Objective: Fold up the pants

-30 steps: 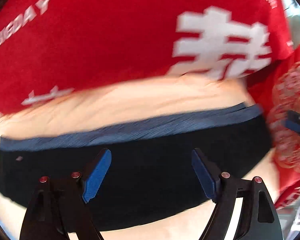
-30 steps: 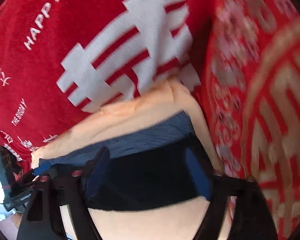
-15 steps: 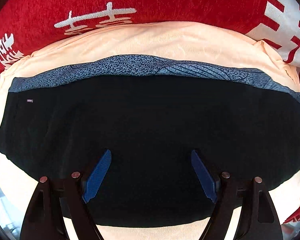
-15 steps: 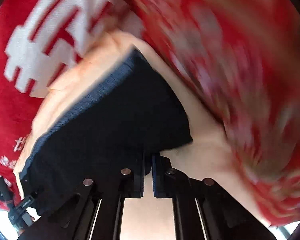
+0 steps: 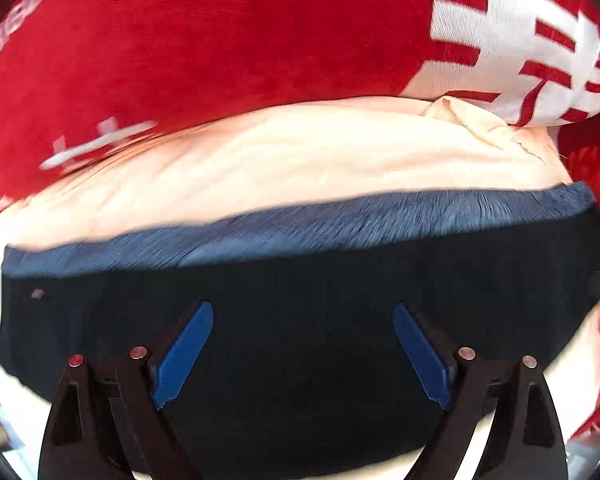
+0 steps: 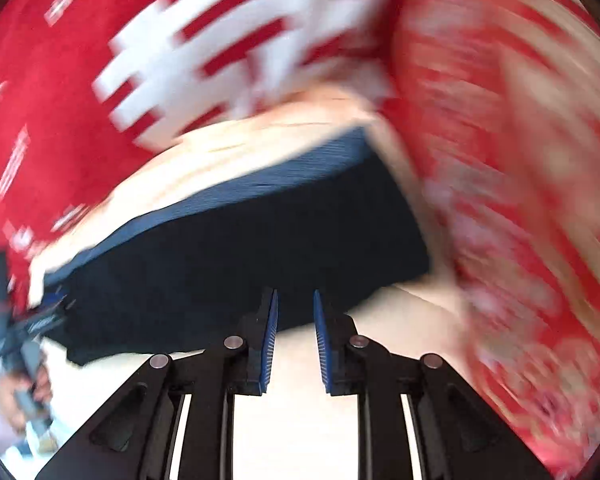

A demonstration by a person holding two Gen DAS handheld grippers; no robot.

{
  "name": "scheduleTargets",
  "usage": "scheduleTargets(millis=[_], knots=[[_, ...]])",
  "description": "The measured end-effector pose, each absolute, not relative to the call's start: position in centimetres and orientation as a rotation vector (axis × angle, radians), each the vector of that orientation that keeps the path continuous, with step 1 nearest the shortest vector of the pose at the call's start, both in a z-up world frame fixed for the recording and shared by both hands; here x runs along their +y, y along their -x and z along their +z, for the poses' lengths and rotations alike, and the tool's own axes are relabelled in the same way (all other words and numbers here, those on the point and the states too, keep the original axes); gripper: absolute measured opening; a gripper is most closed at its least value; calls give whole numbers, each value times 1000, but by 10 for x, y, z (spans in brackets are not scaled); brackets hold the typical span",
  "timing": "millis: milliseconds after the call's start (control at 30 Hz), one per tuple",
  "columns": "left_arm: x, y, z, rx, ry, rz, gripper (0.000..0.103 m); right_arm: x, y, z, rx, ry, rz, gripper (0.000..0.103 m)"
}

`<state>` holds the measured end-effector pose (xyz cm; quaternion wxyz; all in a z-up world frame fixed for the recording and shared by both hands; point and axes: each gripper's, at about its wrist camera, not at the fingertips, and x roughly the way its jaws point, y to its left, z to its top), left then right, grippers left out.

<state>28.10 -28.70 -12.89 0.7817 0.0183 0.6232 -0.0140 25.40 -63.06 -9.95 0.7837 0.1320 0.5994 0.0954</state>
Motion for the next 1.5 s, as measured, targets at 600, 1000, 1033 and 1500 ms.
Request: scheduleTargets(millis=[600, 1000, 1033, 1500], knots=[[-185, -299, -112, 1285, -28, 145, 103, -625, -320, -128, 1305, -236, 171, 24], [19, -207, -116, 1362, -6, 314, 103, -468, -193, -144, 1482, -595, 582, 33], [34, -212, -120, 1358, -10, 332, 103, -438, -193, -154, 1496, -631, 619, 33], [124, -180, -162, 1322, 65, 237, 103, -298, -166, -200, 1517, -901, 568, 35]])
